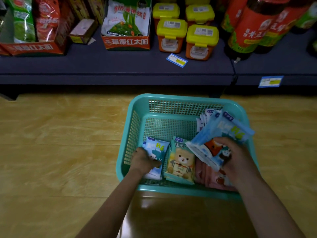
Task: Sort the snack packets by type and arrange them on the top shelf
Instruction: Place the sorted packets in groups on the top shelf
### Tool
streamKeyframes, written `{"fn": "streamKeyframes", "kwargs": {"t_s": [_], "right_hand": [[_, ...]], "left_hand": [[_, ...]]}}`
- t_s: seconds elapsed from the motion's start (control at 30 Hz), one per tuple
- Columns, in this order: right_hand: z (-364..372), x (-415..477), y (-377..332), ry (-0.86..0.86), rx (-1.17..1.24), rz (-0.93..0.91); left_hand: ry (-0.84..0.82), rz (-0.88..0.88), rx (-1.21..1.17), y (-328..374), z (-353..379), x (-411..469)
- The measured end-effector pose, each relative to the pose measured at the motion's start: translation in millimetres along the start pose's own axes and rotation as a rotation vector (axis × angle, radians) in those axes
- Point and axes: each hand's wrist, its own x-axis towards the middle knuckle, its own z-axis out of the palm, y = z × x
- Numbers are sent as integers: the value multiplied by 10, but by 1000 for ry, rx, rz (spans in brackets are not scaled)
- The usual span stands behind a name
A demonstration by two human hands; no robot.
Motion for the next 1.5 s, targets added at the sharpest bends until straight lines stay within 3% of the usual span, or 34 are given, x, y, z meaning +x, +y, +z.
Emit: {"fn": "streamKeyframes", "kwargs": {"t_s": [0.13,0.27,0.43,0.53,0.7,0.87,1.17,1.33,1.5], "right_hand": [[27,-9,-2,-41,52,5],[53,-1,28,-26,-56,17],[126,17,-71,-107,-31,72],[244,-69,-364,-195,-10,103],[602,-778,-1373,-216,-63,90],[1170,-2111,-3020,-216,-116,-4],[2352,-4543,-6053,-456,-179,-206],[2905,-5270,-6709,-545,-169,-233],[3649,-5677,-6670,-595,-120,-173]], "left_hand": [[-31,4,1,44,-31,32],[28,8,50,71,-19,-7],[149,79,-219,73,-264,-97],[98,151,-453,236,-623,-302],[-97,238,-866,859,-1756,-1259],[-205,229,-1022,1703,-3292,-2777],[-43,374,-1095,3013,-6122,-5563],[12,391,-1147,3169,-7064,-6305],[37,379,-1171,2861,-7822,-6504]]}}
